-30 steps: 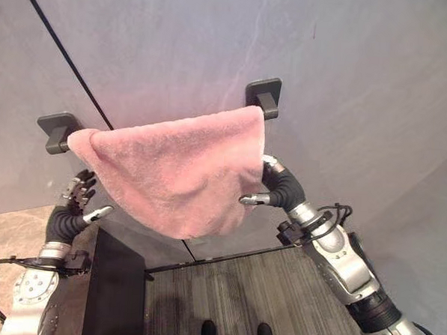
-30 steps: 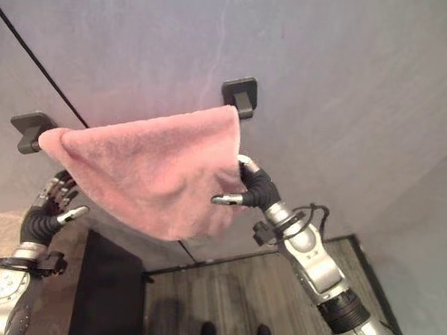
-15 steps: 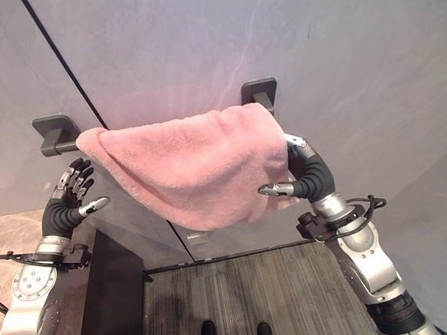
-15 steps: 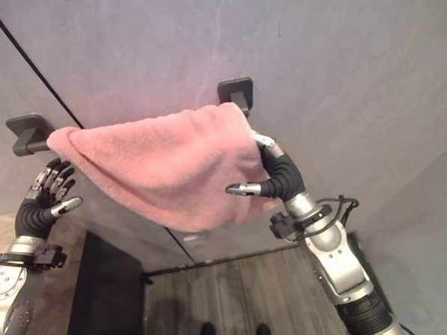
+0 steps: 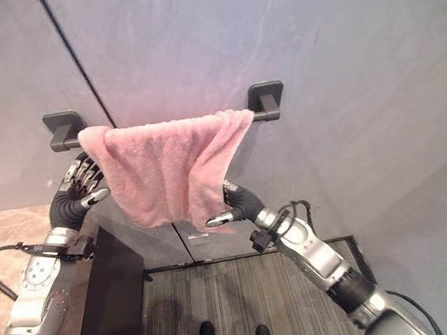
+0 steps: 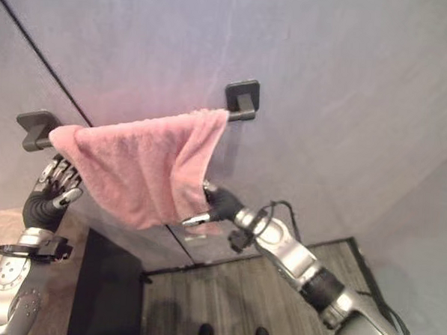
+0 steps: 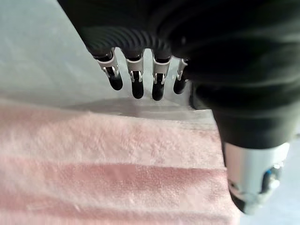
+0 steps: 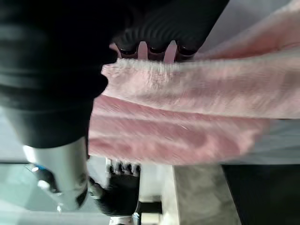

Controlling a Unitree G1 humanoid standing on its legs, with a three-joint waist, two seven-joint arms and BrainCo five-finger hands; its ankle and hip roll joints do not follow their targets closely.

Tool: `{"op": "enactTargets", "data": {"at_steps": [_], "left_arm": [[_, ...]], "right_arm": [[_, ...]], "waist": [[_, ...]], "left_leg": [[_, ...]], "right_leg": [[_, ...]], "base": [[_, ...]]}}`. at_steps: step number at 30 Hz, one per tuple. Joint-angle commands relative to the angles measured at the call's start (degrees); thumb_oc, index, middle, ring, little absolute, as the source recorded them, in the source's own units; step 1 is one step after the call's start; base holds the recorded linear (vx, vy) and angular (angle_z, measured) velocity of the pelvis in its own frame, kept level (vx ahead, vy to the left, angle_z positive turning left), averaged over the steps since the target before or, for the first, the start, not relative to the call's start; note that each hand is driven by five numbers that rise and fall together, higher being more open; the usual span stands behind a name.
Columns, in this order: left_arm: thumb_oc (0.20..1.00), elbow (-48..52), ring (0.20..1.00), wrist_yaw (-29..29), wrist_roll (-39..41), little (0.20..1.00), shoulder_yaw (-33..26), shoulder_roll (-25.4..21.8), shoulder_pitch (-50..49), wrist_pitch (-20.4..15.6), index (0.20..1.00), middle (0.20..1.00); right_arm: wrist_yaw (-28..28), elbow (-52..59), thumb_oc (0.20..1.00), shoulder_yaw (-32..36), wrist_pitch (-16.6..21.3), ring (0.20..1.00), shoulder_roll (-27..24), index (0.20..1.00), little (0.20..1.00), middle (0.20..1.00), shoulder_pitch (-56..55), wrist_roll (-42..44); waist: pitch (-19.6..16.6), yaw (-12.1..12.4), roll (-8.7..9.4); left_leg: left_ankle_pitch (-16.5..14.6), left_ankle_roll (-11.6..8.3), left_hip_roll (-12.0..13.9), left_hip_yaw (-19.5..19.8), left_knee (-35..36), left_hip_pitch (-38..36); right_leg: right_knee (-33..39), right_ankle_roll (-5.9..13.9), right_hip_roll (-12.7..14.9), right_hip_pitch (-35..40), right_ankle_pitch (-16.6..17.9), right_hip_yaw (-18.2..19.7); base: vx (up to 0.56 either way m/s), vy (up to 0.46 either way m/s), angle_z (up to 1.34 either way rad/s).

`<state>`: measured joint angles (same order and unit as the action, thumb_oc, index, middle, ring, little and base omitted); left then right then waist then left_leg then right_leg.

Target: Put brush and paste in cup on sink, flatten towel.

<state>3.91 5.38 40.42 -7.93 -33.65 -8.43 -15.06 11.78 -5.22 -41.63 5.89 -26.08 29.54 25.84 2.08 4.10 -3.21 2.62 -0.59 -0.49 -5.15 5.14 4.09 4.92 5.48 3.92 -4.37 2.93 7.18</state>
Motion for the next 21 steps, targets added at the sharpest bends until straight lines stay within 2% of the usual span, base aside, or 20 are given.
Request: {"op": "enactTargets", "data": {"at_steps": [1,10,13,17,19,21], "left_arm": [[1.000,0.3,1.000,0.5,1.2,1.000,-0.2,-5.8,3.6,-3.3,1.000,1.000],[1.000,0.0,1.000,1.4,-0.4,1.000,-0.3,-6.2,2.7,-2.8,1.000,1.000],[1.000,-0.6,1.000,2.0,-0.6,1.000,0.2,-6.2,2.2,-2.5,1.000,1.000],[1.000,-0.9,1.000,2.3,-0.9,1.000,0.4,-6.5,2.1,-2.4,1.000,1.000],[1.000,-0.8,1.000,2.7,-1.1,1.000,0.2,-7.1,1.7,-2.2,1.000,1.000],[1.000,-0.9,1.000,2.9,-1.1,1.000,0.2,-7.4,1.7,-2.0,1.000,1.000]], "right_arm": [[0.7,-2.9,1.000,0.3,0.6,1.000,2.3,1.000,1.000,1.000,0.4,-7.0],[-1.6,-11.2,1.000,3.9,0.8,1.000,0.4,1.000,1.000,1.000,-7.1,-20.7],[-3.9,-18.8,1.000,6.7,0.6,1.000,-0.4,1.000,1.000,1.000,-10.6,-26.4],[-5.1,-23.7,1.000,8.7,0.4,1.000,-0.5,1.000,1.000,1.000,-13.3,-28.5],[-6.7,-32.7,1.000,11.0,-0.3,1.000,-0.5,1.000,1.000,1.000,-15.7,-30.7],[-7.1,-35.7,1.000,12.0,-0.7,1.000,-0.3,1.000,1.000,1.000,-16.4,-31.3]], "waist": [[-1.5,0.3,3.29],[-2.0,-0.4,3.61],[-2.3,-1.1,3.52],[-2.6,-1.6,3.43],[-2.8,-2.0,3.37],[-2.9,-2.2,3.35]], "left_leg": [[-2.0,-1.40,-0.2,0.5,-1.7,-0.3],[-2.3,-1.26,-0.2,0.2,-1.3,-0.7],[-2.5,-1.22,-0.2,0.1,-1.2,-1.1],[-2.6,-1.24,-0.1,0.1,-1.2,-1.4],[-2.7,-1.28,-0.1,0.2,-1.2,-1.6],[-2.7,-1.32,-0.1,0.3,-1.2,-1.6]], "right_leg": [[0.1,3.66,4.2,-1.7,1.9,-2.2],[0.1,3.93,4.3,-1.9,2.1,-2.1],[0.1,3.92,4.3,-1.6,2.1,-2.0],[0.1,3.90,4.3,-1.3,2.0,-1.9],[0.1,3.84,4.3,-1.2,1.9,-2.0],[0.1,3.81,4.3,-1.1,1.9,-2.1]], "base": [[-0.03,0.015,0.00],[0.00,0.002,0.00],[0.00,0.005,-0.01],[0.00,0.000,0.00],[0.00,0.000,0.00],[0.00,0.000,0.00]]}}
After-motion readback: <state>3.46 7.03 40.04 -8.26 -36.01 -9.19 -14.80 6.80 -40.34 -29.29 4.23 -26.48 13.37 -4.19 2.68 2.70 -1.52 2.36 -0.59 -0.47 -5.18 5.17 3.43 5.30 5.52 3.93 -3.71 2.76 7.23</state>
